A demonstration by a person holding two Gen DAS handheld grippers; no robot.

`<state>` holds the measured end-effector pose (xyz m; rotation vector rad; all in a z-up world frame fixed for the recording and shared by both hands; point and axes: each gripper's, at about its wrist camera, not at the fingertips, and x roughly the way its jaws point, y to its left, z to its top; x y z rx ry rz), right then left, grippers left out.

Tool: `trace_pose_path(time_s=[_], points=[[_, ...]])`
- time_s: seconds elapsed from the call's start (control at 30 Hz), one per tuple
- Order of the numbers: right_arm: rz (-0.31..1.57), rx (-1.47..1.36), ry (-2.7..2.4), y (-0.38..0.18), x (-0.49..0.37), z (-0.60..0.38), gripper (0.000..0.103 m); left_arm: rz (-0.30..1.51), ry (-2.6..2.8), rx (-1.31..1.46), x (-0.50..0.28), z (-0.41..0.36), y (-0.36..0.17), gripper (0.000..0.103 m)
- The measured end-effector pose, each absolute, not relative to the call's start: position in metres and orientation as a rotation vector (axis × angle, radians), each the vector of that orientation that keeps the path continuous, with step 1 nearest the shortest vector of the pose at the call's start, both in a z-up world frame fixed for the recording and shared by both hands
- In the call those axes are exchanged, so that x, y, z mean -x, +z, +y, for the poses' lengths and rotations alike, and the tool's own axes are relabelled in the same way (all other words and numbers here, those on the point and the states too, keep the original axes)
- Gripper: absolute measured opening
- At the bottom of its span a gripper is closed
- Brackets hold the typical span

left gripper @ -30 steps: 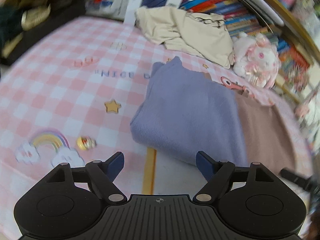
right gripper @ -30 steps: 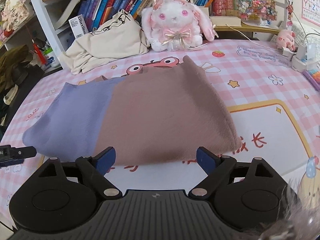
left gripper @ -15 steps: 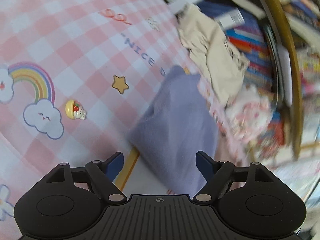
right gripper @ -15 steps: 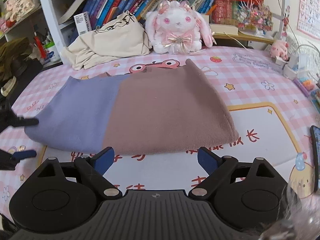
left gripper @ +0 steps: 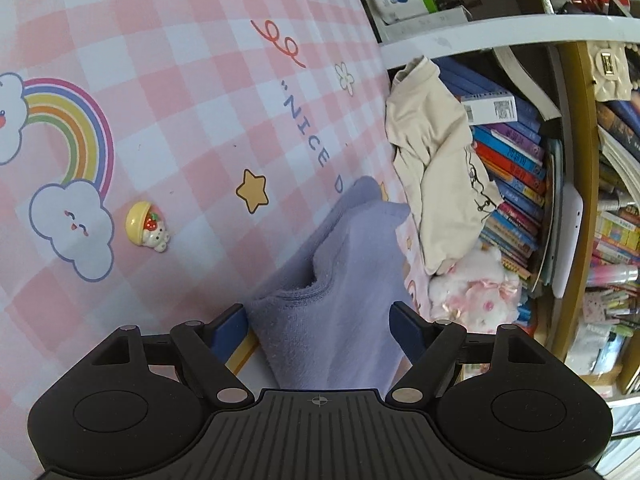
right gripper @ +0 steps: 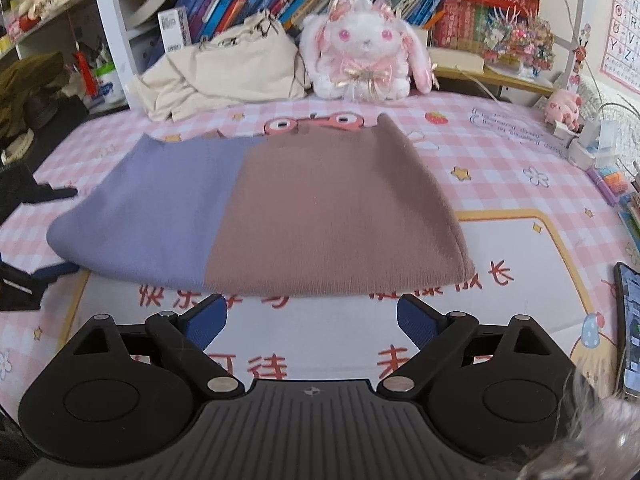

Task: Fold clothes
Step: 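Move both tools back to the folded edge of the sweater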

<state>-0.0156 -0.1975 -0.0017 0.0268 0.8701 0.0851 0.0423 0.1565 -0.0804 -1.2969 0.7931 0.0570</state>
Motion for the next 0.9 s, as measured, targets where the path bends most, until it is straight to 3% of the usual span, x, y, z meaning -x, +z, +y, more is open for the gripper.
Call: trace_pose_path(time_s=[0.23,0.47,0.73,0.83,0.9], points=[[0.913,0.014,0.103,-0.007,0.013,-0.193,0.097,0.773,0.084,1.276,-0.040,0.151,-0.078,0.072],[0.937,0.043,0.119,-0.010,0.011,-0.190,0.097,0.790,0.133,1.212,-0.036,0.147,-0.075,0.045],[0.948,0.046,0.125,-0.013,0.013,-0.192,0.097,0.701,-0.036,1.004,-0.036,0.124,-0.039,0.045],[0.950,0.047,0.124,-0.014,0.015,-0.193,0.097,0.688,-0.077,0.859,-0.038,0.111,-0.028,0.051],[0.949,0.045,0.121,-0.014,0.016,-0.193,0.097,0.728,-0.044,0.928,-0.039,0.117,-0.041,0.051]])
